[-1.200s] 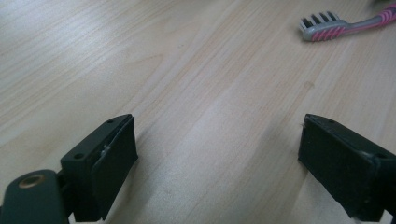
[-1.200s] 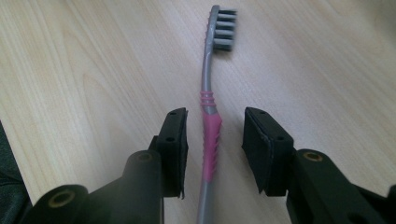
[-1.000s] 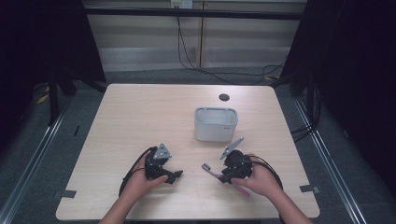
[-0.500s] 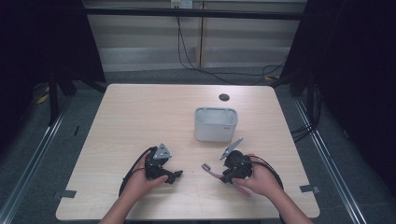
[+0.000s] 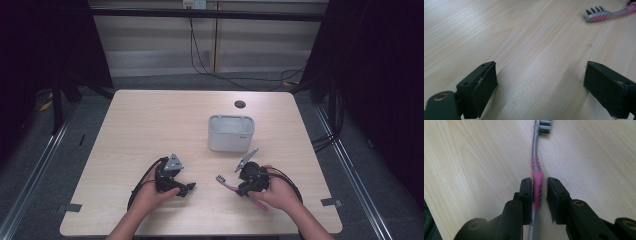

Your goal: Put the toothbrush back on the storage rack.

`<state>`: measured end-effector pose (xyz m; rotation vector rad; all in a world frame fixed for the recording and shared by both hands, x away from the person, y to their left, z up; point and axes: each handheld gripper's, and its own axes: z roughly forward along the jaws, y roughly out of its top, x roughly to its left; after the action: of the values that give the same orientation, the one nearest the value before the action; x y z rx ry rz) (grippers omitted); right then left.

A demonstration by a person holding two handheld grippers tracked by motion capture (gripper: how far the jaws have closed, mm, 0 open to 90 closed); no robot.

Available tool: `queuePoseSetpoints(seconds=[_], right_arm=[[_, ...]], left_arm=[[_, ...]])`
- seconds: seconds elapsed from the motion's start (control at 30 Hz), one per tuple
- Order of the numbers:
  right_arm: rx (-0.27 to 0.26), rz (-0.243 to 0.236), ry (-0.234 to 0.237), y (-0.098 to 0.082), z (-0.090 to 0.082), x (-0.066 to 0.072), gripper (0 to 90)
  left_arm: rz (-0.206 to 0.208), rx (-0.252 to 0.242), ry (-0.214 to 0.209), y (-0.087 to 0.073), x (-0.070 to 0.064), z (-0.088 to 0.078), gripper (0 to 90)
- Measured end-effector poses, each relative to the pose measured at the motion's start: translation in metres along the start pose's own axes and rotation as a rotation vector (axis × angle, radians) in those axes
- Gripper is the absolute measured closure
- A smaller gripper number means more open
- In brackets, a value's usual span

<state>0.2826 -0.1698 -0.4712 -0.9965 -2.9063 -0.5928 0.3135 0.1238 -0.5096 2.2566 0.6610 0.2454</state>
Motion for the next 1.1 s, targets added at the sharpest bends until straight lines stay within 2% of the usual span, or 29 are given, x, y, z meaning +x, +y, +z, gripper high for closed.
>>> queuePoseSetpoints(seconds=[0.3, 0.6, 0.83, 1.1], right_arm=[[0.012, -0.005, 0.001, 0.0011, 0.0006, -0.0005, 75.4], [0.012, -0.022, -0.012, 0.0028, 0.0017, 0.0021, 81.1], [-0.010, -0.028, -0.009, 0.0022, 0.0011, 0.0013, 81.2], [-0.068, -0.015, -0.002, 0.0023, -0.0070, -0.0014, 81.3]], left_arm=[[0.000, 0.000, 0.000, 0.0000, 0.0000, 0.0000, 11.0], [0.000, 0.000, 0.000, 0.0000, 0.0000, 0.0000, 11.0], [0.000, 0.000, 0.000, 0.0000, 0.0000, 0.0000, 11.0], [0.001, 0.000, 0.000, 0.0001, 0.0001, 0.0000, 11.0]])
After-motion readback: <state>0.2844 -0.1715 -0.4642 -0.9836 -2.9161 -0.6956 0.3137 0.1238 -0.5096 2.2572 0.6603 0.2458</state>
